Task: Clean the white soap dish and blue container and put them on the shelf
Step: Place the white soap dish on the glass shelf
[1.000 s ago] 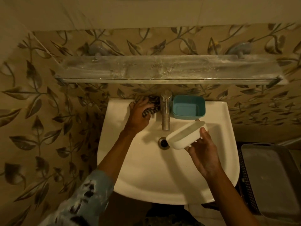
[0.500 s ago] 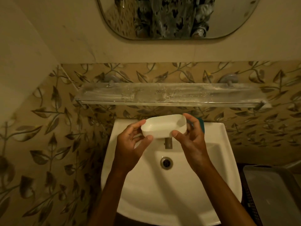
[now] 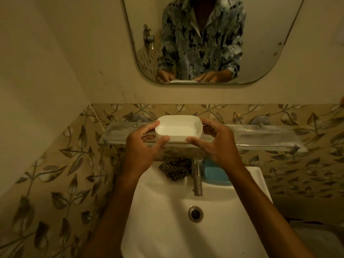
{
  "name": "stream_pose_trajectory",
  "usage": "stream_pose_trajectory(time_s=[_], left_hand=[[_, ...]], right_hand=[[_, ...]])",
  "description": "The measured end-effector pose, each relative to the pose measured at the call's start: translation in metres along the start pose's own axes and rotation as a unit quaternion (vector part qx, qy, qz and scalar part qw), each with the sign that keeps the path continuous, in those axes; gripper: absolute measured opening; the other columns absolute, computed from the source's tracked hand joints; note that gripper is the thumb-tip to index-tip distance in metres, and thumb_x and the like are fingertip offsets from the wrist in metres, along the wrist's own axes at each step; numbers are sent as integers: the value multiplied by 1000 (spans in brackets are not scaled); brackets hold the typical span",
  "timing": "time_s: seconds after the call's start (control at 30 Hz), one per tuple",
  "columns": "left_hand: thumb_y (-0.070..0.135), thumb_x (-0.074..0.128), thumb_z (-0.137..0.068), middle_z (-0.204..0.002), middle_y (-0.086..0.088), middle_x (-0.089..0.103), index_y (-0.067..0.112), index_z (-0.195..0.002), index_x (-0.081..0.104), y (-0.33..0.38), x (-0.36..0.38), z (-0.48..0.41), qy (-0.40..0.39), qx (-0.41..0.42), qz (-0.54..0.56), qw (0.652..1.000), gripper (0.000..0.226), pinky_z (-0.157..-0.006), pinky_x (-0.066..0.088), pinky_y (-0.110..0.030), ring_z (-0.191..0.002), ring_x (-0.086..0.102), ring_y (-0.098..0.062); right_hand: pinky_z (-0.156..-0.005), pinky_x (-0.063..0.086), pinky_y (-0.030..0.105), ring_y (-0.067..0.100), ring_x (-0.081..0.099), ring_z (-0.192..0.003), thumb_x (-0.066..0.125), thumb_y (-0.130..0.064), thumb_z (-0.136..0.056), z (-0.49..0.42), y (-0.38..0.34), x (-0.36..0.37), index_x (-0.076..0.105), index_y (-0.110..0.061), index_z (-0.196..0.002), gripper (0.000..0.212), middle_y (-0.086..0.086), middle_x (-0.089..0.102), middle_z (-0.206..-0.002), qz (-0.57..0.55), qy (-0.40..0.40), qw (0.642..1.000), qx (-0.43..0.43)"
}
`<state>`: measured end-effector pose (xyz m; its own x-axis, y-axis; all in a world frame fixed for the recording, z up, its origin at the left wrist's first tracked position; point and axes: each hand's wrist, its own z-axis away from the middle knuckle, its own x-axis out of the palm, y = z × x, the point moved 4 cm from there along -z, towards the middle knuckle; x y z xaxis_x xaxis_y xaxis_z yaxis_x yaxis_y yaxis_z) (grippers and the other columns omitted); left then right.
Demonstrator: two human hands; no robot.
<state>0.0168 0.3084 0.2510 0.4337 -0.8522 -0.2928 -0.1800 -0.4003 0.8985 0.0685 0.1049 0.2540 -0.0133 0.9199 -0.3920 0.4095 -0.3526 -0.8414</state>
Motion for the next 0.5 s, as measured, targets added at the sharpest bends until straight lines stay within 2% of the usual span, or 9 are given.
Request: stream_pose_trajectory(time_s=[0.1, 0.17, 0.3, 0.37, 0.43, 0.47, 0.5], left_hand=[[26, 78, -73, -121, 7, 62, 25, -123, 61, 1, -1, -21, -1, 3, -46, 999, 53, -88, 55, -36, -106, 61, -11], [28, 78, -74, -122, 7, 60, 24, -124, 61, 1, 0, -31, -6, 17, -77, 997, 53, -89, 54, -34, -108, 59, -13], [34, 76, -75, -127, 1, 60, 24, -125, 60, -5, -2, -44, -11, 26, -121, 992, 53, -84, 54, -32, -106, 59, -14], [32, 76, -75, -127, 1, 61, 22, -125, 61, -6, -3, -47, -8, 30, -134, 991, 53, -82, 51, -26, -106, 58, -13], [29, 76, -76, -126, 0, 61, 20, -124, 61, -5, -3, -49, -6, 39, -148, 988, 51, -81, 45, -16, -107, 56, -9], [27, 76, -77, -126, 0, 61, 18, -124, 61, -5, -4, -49, -5, 41, -154, 987, 50, -80, 41, -12, -106, 55, -6], [25, 76, -77, -126, 0, 61, 17, -124, 61, -6, -4, -49, -5, 39, -160, 986, 50, -79, 39, -10, -105, 53, -5]], right_hand=[[-72, 41, -1, 5, 55, -102, 85, -25, -68, -18, -4, 3, 58, -13, -129, 68, -7, 58, -115, 23, 0, 1000, -8], [-72, 41, -1, 6, 57, -102, 85, -26, -68, -27, -3, 6, 60, -13, -127, 66, -5, 63, -118, 39, -2, 999, -7], [-78, 44, 6, 11, 61, -102, 85, -25, -68, -40, -2, 11, 63, -9, -124, 62, 0, 66, -117, 58, -11, 998, -4], [-81, 49, 10, 10, 62, -100, 85, -27, -67, -44, -1, 14, 64, -9, -121, 61, -4, 66, -114, 65, -22, 998, -3], [-86, 55, 26, 13, 63, -100, 85, -33, -67, -47, 1, 17, 64, -10, -122, 64, 0, 68, -114, 82, -28, 996, 4], [-86, 55, 30, 14, 63, -100, 85, -32, -67, -48, 1, 18, 63, -9, -124, 65, 3, 68, -115, 83, -30, 996, 11], [-84, 54, 26, 13, 61, -100, 85, -28, -68, -47, 0, 20, 61, -8, -125, 66, 6, 67, -116, 81, -32, 996, 16]])
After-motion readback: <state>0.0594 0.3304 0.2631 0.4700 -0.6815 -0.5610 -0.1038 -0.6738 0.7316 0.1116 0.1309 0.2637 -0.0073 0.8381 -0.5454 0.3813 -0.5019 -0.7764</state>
